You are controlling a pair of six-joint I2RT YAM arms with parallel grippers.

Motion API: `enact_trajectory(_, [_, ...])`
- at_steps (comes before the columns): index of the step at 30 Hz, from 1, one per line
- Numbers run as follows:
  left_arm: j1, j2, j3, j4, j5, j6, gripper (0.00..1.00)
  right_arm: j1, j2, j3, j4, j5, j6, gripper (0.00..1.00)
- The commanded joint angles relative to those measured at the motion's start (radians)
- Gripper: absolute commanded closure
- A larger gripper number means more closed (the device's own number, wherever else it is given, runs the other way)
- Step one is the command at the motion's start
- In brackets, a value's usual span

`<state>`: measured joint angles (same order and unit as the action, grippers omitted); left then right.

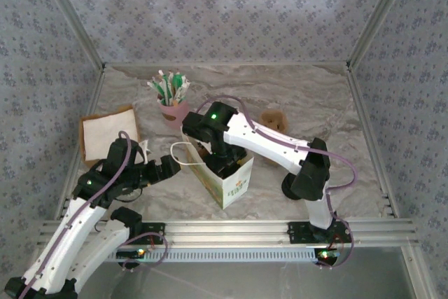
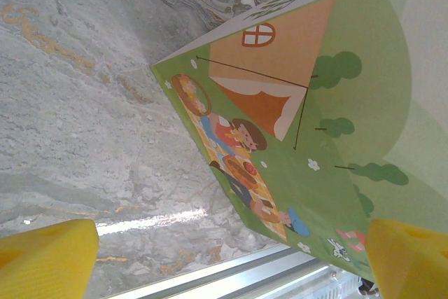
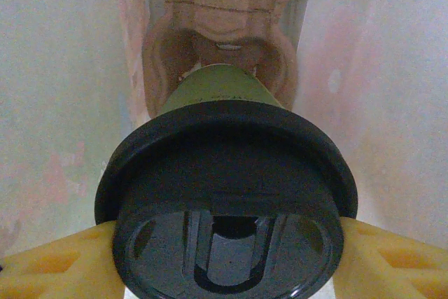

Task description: Pack the takeout coffee

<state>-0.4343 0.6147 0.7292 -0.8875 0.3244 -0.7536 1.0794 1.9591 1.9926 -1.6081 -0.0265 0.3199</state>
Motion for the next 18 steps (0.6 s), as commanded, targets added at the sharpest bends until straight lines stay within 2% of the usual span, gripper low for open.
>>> enact_trajectory(1, [-0.006,-0.013,0.013,-0.010,-0.009,-0.001,0.02,0.002,0.006,0.021,-0.121,-0.003,-0.018,0.31])
enact_trajectory(18, [-0.006,-0.012,0.016,-0.010,-0.008,-0.001,0.03,0.019,-0.023,0.002,-0.088,0.019,-0.018,0.31])
